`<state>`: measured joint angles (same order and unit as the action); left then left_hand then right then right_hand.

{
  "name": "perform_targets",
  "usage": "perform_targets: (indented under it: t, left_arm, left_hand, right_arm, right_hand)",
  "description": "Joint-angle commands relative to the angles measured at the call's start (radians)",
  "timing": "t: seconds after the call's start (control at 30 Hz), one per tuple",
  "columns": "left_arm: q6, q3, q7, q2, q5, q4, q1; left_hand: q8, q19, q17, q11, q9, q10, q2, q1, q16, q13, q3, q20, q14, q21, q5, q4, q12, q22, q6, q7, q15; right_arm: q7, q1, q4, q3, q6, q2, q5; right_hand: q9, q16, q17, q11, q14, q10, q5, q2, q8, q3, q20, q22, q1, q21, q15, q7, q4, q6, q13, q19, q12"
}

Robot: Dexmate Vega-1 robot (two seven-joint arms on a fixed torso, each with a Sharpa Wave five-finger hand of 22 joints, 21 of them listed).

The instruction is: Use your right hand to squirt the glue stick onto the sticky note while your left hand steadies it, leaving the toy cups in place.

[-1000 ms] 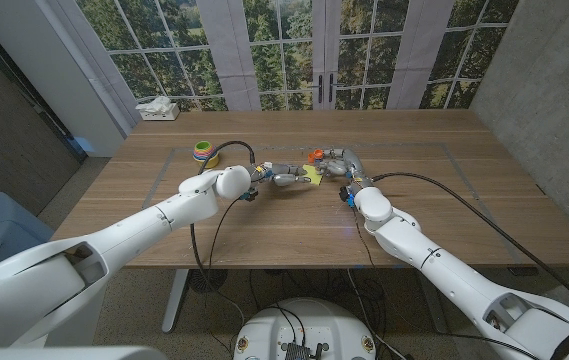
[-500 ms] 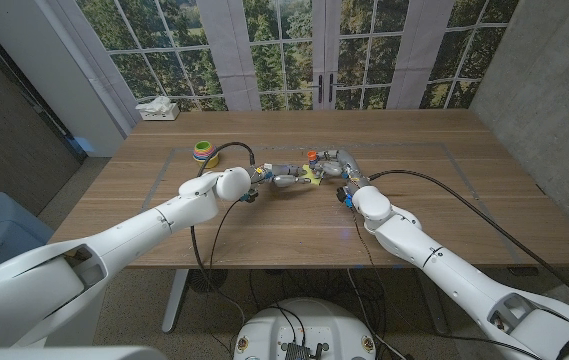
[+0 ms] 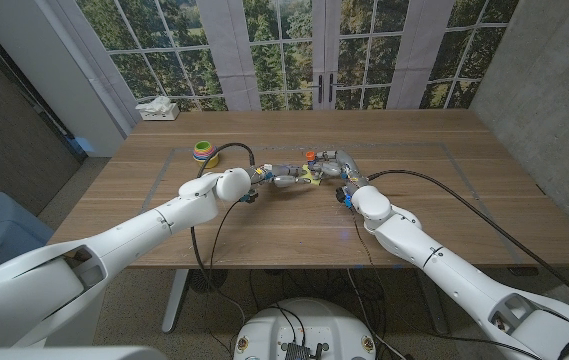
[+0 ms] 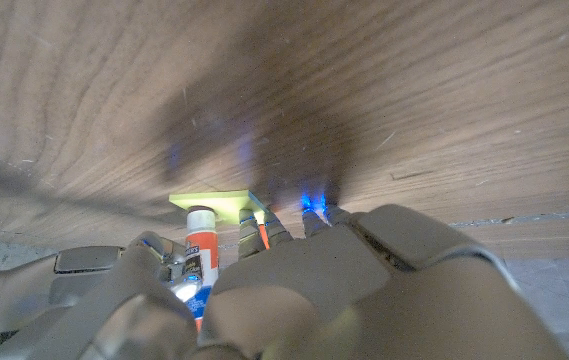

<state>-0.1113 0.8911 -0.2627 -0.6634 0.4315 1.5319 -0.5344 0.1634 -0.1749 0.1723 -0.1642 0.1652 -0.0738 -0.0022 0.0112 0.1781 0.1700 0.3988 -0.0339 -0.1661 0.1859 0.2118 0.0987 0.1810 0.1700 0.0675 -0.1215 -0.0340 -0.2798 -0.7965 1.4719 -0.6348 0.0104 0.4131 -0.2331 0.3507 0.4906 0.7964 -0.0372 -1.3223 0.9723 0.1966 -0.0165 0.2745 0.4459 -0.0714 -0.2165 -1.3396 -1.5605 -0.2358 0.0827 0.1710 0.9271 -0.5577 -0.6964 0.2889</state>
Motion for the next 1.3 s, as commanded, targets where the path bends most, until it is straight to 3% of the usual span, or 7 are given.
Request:
perform_targets:
  t: [0.03, 0.6, 0.93, 1.3]
  left_arm:
    - [0.001, -0.004, 0.004, -0.004, 0.002, -0.002, 0.000]
    - [0.007, -0.003, 0.005, -0.002, 0.008, -0.003, 0.005]
    - [0.000, -0.005, 0.009, -0.003, 0.012, 0.004, 0.001]
    - [-0.003, -0.010, 0.014, -0.005, 0.011, 0.009, -0.004]
  left_hand:
    - [0.010, -0.229, 0.000, -0.003, 0.005, -0.004, 0.008, 0.002, 0.003, 0.004, -0.002, -0.004, -0.094, 0.004, 0.007, -0.001, 0.001, 0.003, -0.006, -0.002, -0.016]
    - [0.018, -0.229, 0.000, -0.005, 0.005, 0.008, 0.008, 0.005, 0.004, 0.004, -0.005, -0.005, -0.091, 0.004, 0.007, -0.005, 0.007, 0.003, 0.007, 0.001, -0.015]
    - [0.019, -0.230, 0.000, -0.006, 0.005, 0.016, 0.007, 0.007, 0.005, 0.004, -0.007, -0.005, -0.088, 0.004, 0.006, -0.008, 0.010, 0.002, 0.010, 0.000, -0.015]
    - [0.020, -0.230, 0.000, -0.007, 0.005, 0.027, 0.006, 0.008, 0.006, 0.004, -0.009, -0.004, -0.084, 0.004, 0.006, -0.011, 0.014, 0.002, 0.013, -0.001, -0.015]
  right_arm:
    - [0.000, 0.010, -0.041, 0.003, 0.055, -0.019, -0.001]
    - [-0.017, 0.002, -0.071, 0.020, 0.152, -0.030, 0.013]
    - [-0.023, -0.006, -0.082, 0.034, 0.193, -0.035, 0.011]
    - [-0.026, -0.009, -0.084, 0.040, 0.206, -0.037, 0.016]
  right_hand:
    - [0.004, -0.014, -0.002, 0.032, 0.011, 0.113, 0.007, -0.048, -0.006, 0.020, -0.136, -0.006, -0.006, -0.002, 0.006, 0.031, -0.005, 0.023, -0.196, 0.007, -0.004]
    - [0.012, -0.064, 0.000, 0.062, 0.091, 0.064, 0.014, -0.068, -0.025, 0.053, -0.138, -0.021, -0.008, 0.002, 0.010, 0.037, -0.007, 0.009, -0.193, 0.046, -0.037]
    - [0.011, -0.070, 0.006, 0.054, 0.100, 0.062, 0.016, -0.072, -0.024, 0.063, -0.137, -0.019, -0.007, 0.002, 0.007, 0.018, -0.005, 0.031, -0.199, 0.050, -0.039]
    - [0.004, -0.070, 0.013, 0.033, 0.094, 0.072, 0.021, -0.050, -0.019, 0.059, -0.133, -0.008, -0.005, -0.001, 0.004, -0.009, 0.003, 0.068, -0.193, 0.031, -0.044]
